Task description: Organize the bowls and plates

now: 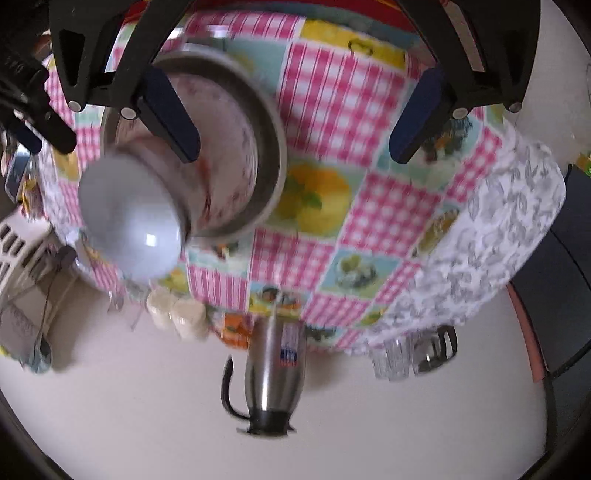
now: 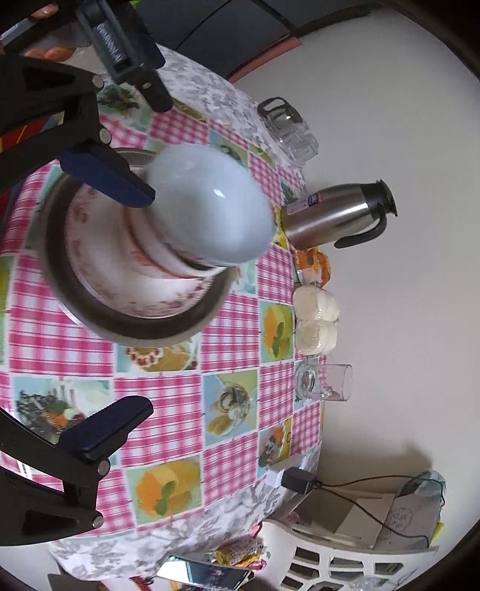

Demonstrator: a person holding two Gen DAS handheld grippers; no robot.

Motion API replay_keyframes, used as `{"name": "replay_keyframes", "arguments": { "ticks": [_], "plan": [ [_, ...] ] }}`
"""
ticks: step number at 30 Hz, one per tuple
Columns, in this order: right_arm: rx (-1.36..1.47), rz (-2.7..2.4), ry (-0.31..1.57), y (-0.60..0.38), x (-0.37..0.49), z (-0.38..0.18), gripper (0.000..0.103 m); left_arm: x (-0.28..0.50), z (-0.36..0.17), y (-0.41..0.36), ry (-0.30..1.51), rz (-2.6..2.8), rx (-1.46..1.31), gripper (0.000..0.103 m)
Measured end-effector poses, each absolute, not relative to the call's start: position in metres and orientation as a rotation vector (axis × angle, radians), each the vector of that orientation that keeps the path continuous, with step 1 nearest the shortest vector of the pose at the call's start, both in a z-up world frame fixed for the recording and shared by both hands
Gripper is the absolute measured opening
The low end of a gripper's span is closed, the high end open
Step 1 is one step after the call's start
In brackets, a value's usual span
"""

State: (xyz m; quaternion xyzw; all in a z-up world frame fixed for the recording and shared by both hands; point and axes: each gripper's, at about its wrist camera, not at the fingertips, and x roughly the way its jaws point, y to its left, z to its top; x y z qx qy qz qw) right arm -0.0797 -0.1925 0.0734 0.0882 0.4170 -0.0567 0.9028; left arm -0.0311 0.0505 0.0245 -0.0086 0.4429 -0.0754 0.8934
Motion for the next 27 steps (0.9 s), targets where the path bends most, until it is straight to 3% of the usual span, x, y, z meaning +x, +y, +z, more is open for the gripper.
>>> {"name": "replay_keyframes", "arguments": {
  "ticks": [11,27],
  "plan": [
    [0.174,-0.172,0.964,-0.194,-0.121,0.024,0.103,-0.061,-0.016,0.055,1.026,-0.168,0.077,0.102],
    [0.175,-0.197,0.983,-0.200,-0.121,0.023,0.103,-0.064,-0.025,0.049,1.078,-0.163,0.123,0.102]
  ]
}}
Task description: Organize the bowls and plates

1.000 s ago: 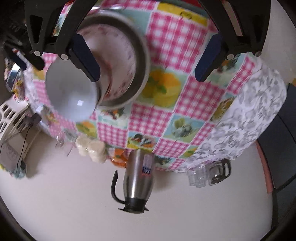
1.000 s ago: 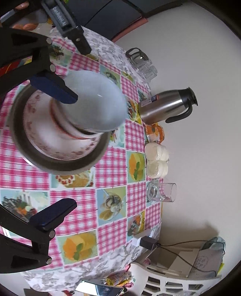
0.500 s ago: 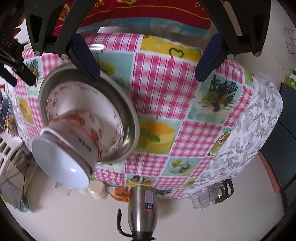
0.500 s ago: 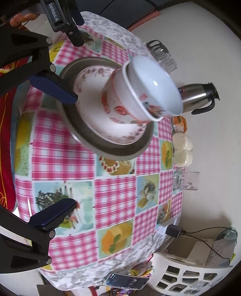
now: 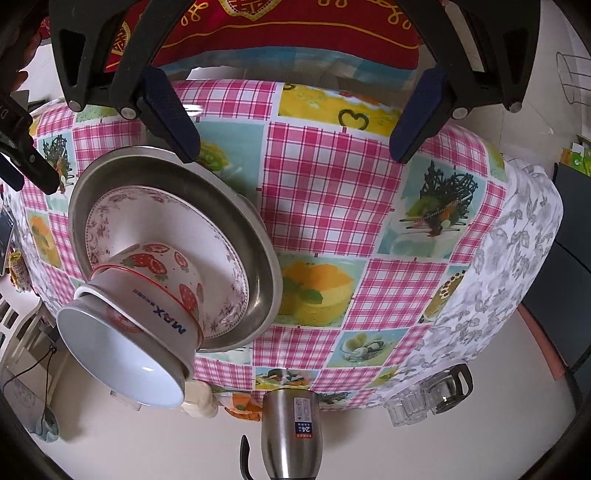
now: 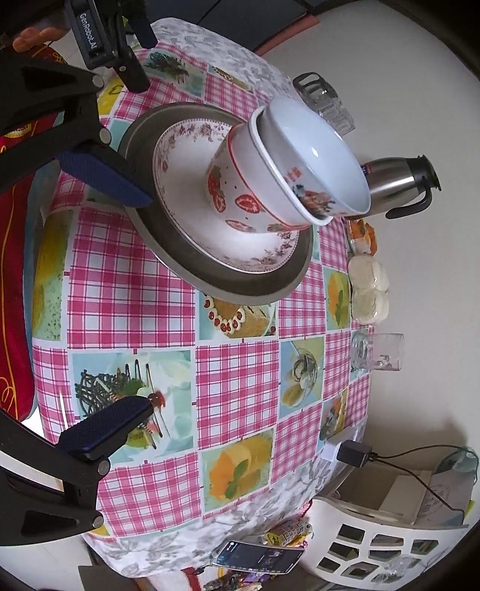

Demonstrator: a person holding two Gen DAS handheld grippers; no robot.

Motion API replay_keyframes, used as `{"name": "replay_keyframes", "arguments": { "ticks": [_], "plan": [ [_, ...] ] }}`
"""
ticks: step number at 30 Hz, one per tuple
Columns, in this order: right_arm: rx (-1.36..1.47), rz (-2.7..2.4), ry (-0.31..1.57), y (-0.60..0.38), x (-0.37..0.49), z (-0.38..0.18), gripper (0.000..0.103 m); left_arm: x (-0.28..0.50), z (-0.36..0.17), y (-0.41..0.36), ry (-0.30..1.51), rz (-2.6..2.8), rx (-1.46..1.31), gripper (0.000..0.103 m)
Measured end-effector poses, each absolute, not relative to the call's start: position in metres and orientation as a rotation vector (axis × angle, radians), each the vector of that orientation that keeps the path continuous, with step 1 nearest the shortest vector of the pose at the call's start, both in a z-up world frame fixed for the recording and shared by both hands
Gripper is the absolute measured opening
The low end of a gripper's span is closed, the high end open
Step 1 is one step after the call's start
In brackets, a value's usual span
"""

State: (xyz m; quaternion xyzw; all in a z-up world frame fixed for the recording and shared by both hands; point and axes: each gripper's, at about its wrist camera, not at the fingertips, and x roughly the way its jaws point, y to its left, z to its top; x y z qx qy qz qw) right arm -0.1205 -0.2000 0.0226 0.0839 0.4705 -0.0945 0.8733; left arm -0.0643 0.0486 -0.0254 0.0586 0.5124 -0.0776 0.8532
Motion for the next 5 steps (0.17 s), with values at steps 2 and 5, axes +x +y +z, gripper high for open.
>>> {"name": "replay_keyframes", "arguments": {
  "ticks": [2,5],
  "plan": [
    [0.176,-0.199,0.983,-0.2006,-0.1200,0.0228,0.103,-0.0649,-0.0248,0.0488,1.076,-0.157,0.125,0.102],
    [0.176,-0.201,0.983,-0.2017,-0.1202,0.0227,0.103,-0.0626,-0.0259,0.0500,1.083,-0.156,0.114,0.102]
  ]
}}
